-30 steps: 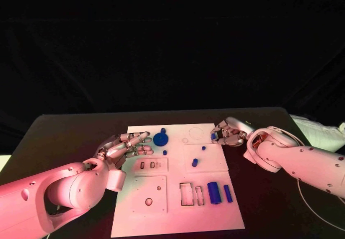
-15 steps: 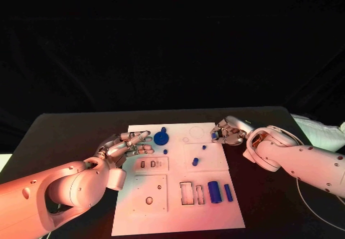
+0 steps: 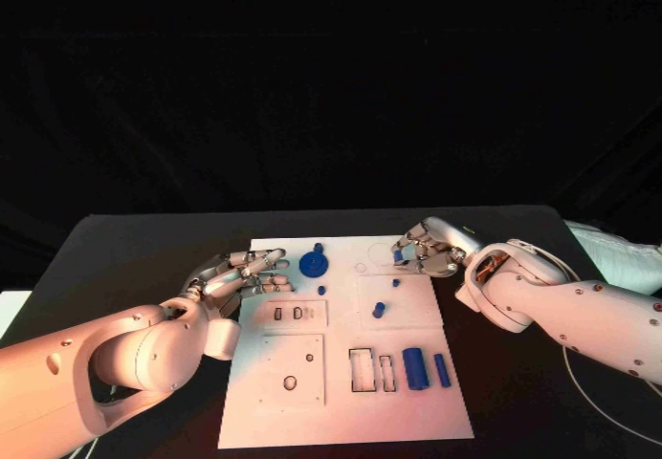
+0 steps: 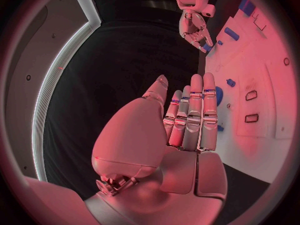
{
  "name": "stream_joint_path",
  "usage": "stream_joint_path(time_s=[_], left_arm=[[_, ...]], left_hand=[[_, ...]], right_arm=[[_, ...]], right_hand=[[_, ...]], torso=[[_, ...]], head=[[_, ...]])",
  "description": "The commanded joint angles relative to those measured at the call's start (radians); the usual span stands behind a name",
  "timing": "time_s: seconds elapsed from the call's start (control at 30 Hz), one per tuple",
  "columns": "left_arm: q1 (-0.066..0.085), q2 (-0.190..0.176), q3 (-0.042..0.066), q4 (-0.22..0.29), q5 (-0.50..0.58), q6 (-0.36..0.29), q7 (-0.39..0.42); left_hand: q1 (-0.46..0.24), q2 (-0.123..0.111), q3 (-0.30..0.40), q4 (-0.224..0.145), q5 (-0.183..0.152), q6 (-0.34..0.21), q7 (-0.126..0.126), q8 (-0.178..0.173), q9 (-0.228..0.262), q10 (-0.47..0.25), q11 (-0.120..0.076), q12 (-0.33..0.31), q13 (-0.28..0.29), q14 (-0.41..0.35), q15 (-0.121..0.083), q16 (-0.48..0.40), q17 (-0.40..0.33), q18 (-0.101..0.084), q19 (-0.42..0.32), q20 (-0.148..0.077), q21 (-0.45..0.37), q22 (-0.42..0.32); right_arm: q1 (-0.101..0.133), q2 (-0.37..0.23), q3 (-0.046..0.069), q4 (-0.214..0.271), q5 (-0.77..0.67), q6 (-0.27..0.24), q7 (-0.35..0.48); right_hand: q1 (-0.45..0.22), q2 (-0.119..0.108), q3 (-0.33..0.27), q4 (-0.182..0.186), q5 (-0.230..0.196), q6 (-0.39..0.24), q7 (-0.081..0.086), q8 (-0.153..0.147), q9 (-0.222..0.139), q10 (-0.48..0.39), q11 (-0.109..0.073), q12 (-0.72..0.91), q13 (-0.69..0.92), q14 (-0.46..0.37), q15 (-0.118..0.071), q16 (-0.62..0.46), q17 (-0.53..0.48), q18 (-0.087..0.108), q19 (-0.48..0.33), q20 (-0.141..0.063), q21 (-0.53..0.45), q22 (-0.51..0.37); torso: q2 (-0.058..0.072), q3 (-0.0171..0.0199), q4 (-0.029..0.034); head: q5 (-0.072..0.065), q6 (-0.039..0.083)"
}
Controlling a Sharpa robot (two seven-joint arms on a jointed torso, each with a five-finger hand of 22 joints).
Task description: Assemble the parts on the task board
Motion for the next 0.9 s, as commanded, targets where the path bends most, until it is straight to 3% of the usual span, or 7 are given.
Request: stream_joint_path(time_s=[0.03,0.33,0.63,0.7,0.9], left_arm=[[0.001,-0.004,0.001,-0.009,0.001,0.023,0.012],[0.001,-0.017,0.001,-0.026,0.001,0.033,0.025],[0.002,-0.028,0.001,-0.048,0.001,0.042,0.033],[0.002,-0.030,0.001,-0.048,0.001,0.043,0.034],[0.003,-0.033,0.001,-0.044,0.001,0.044,0.034]], left_hand=[[-0.001,0.010,0.002,-0.005,-0.002,-0.004,0.003,-0.007,-0.001,0.001,0.000,-0.004,-0.002,-0.006,-0.001,-0.005,0.001,0.009,-0.006,0.002,0.006,0.001],[0.001,0.010,0.003,-0.007,-0.002,-0.006,0.003,-0.008,-0.001,0.000,0.001,-0.006,-0.002,-0.007,-0.001,-0.006,0.002,0.009,-0.007,0.002,0.006,0.002],[0.003,0.009,0.004,-0.010,-0.002,-0.007,0.004,-0.009,-0.001,-0.002,0.001,-0.007,-0.002,-0.009,0.000,-0.009,0.003,0.008,-0.009,0.002,0.006,0.002],[0.003,0.009,0.004,-0.010,-0.002,-0.007,0.004,-0.009,-0.001,-0.002,0.001,-0.008,-0.002,-0.010,0.000,-0.009,0.004,0.008,-0.009,0.002,0.006,0.002],[0.003,0.009,0.004,-0.010,-0.002,-0.007,0.004,-0.009,-0.001,-0.002,0.002,-0.008,-0.002,-0.010,0.000,-0.009,0.004,0.008,-0.010,0.002,0.006,0.002]], right_arm=[[0.002,0.018,0.000,0.058,-0.052,-0.030,-0.103],[-0.002,0.107,-0.004,0.137,-0.081,-0.034,-0.212],[-0.020,0.202,-0.031,0.131,-0.127,-0.041,-0.279],[-0.029,0.217,-0.034,0.127,-0.152,-0.042,-0.289],[-0.056,0.256,-0.039,0.116,-0.186,-0.038,-0.316]], right_hand=[[0.010,0.021,0.005,0.001,0.000,0.035,-0.028,0.020,0.021,-0.001,-0.008,-0.012,-0.015,0.071,-0.005,-0.004,0.104,-0.018,0.047,-0.011,0.003,0.184],[-0.003,0.023,0.008,0.002,0.002,0.025,-0.025,0.015,0.019,-0.007,-0.006,-0.031,-0.027,0.068,-0.004,-0.011,0.095,-0.016,0.042,-0.011,-0.001,0.178],[-0.005,0.019,0.009,-0.002,0.002,0.022,-0.024,0.014,0.019,-0.009,-0.006,-0.036,-0.029,0.067,-0.003,-0.014,0.091,-0.017,0.043,-0.011,0.000,0.180],[-0.008,0.018,0.008,-0.002,0.001,0.021,-0.023,0.013,0.019,-0.008,-0.005,-0.032,-0.027,0.067,-0.003,-0.015,0.088,-0.017,0.043,-0.011,0.000,0.179],[-0.015,0.016,0.007,0.000,0.000,0.020,-0.022,0.012,0.018,-0.007,-0.004,-0.031,-0.026,0.066,-0.002,-0.017,0.085,-0.016,0.041,-0.010,-0.001,0.177]], torso=[[-0.001,-0.0018,0.0006],[-0.008,-0.0123,0.0106],[-0.012,-0.0237,0.0182],[-0.012,-0.0245,0.0173],[-0.010,-0.0214,0.0150]], head=[[0.007,-0.003],[0.020,-0.019],[0.030,-0.035],[0.032,-0.038],[0.040,-0.042]])
